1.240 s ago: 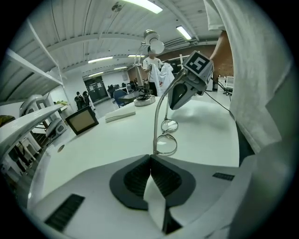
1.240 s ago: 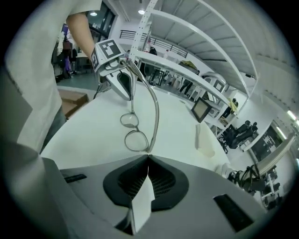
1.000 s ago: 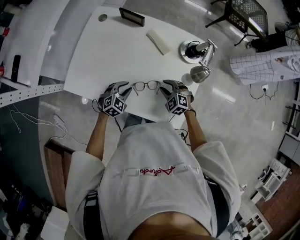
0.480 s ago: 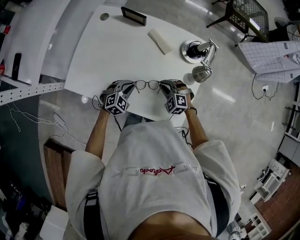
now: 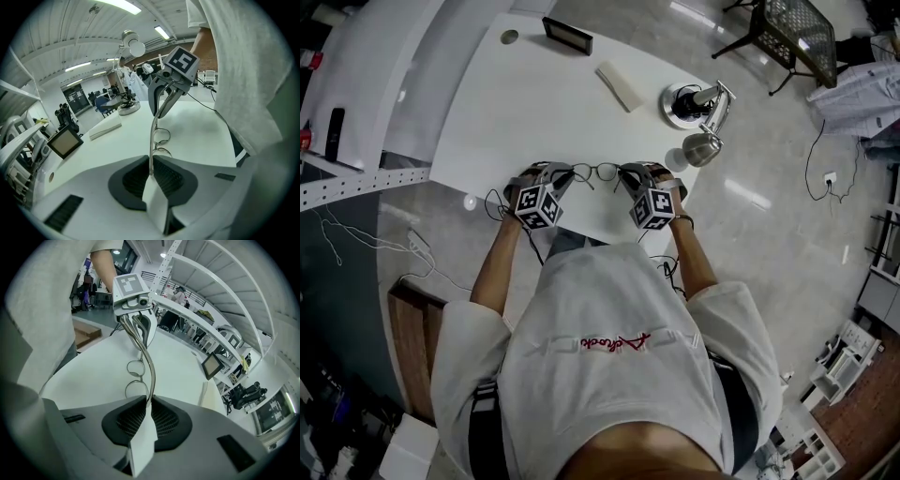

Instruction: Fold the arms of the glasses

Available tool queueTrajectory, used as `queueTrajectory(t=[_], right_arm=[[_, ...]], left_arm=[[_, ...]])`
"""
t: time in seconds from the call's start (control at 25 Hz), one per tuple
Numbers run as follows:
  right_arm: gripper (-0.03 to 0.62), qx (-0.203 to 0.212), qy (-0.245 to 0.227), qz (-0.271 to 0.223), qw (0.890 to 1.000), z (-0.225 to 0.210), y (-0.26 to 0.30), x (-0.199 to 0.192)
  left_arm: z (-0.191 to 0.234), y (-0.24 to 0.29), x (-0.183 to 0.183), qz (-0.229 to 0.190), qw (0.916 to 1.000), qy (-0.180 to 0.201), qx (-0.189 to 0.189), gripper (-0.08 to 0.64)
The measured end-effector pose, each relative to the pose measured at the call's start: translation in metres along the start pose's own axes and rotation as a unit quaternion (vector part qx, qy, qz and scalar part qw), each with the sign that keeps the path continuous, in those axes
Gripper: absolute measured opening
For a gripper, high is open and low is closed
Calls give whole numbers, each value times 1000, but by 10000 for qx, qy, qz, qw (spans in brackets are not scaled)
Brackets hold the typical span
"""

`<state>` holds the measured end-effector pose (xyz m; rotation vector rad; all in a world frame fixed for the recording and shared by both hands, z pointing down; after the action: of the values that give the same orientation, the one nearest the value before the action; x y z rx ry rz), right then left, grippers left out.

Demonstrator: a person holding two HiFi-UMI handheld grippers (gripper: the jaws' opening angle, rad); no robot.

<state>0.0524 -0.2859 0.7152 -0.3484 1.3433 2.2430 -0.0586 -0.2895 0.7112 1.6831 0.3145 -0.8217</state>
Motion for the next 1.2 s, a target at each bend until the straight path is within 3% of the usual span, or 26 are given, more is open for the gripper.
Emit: queueTrajectory(t=[0.68, 0.92, 1.2], right_arm=[[49, 249, -111, -72, 9996, 2, 0, 0], [51, 307, -90, -56, 9995, 1, 0, 1], [44, 508, -118, 41, 9986, 1, 5, 2]], left_arm=[[-10, 44, 6, 728, 9908, 903, -693, 54], [-7, 54, 3, 906, 9898, 800, -752, 52], [-1, 49, -1, 681, 9943, 501, -648, 71]])
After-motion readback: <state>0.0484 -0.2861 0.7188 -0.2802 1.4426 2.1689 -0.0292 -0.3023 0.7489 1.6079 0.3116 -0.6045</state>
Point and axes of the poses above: the fingertips, and each gripper's own axes: y forward along the fingers, z to its left, x out of its top, the point moved 1 cm from there along -y, backward along the fingers, and after that the axes turned 14 degrees about -y, right-handed, at the moved point
